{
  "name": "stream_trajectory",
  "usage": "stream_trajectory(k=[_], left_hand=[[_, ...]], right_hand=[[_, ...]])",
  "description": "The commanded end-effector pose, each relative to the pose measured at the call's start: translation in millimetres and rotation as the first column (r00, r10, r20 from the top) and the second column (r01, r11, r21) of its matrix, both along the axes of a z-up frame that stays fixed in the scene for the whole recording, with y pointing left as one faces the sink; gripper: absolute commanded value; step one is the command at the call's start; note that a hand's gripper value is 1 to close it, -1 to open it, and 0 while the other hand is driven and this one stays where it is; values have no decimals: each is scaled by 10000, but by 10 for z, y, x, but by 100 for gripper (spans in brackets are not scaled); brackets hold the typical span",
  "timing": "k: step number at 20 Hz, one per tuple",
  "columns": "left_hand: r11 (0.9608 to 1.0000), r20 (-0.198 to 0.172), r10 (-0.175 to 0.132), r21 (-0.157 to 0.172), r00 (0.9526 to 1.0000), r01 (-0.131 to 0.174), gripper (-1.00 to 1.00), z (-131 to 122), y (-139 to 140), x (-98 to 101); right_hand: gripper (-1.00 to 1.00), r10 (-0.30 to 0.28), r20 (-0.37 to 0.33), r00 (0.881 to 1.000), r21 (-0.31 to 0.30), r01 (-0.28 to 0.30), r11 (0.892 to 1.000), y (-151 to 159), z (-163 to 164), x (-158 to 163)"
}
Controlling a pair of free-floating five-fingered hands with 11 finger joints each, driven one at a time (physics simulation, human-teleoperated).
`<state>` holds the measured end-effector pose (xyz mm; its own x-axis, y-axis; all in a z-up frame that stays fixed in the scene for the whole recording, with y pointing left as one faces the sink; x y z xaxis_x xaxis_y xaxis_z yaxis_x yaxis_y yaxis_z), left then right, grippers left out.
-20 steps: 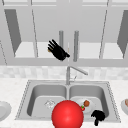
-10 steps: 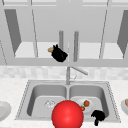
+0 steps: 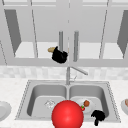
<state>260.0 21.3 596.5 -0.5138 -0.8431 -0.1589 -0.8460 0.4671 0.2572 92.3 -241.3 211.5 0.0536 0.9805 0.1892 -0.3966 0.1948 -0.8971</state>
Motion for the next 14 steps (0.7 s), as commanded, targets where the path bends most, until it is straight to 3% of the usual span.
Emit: stream_trajectory(k=[1, 4, 10, 12, 14], left_hand=[[9999, -3, -5, -130, 10000, 5, 100, -32, 86, -193], [9992, 379, 233, -341, 9990, -220, 100, -84, 136, -453], [9980, 337, 447, -457, 9984, -432, 100, -101, 192, -882], [9974, 321, 484, -542, 9983, -466, 100, -208, 247, -1032], [9984, 425, 458, -347, 9980, -443, 100, -249, 304, -1181]], right_hand=[[0, 0, 0, 10000, 0, 0, 10000, 0, 0, 0], [0, 0, 0, 10000, 0, 0, 10000, 0, 0, 0], [0, 0, 0, 10000, 0, 0, 10000, 0, 0, 0], [0, 0, 0, 10000, 0, 0, 10000, 0, 0, 0], [0, 0, 0, 10000, 0, 0, 10000, 0, 0, 0]])
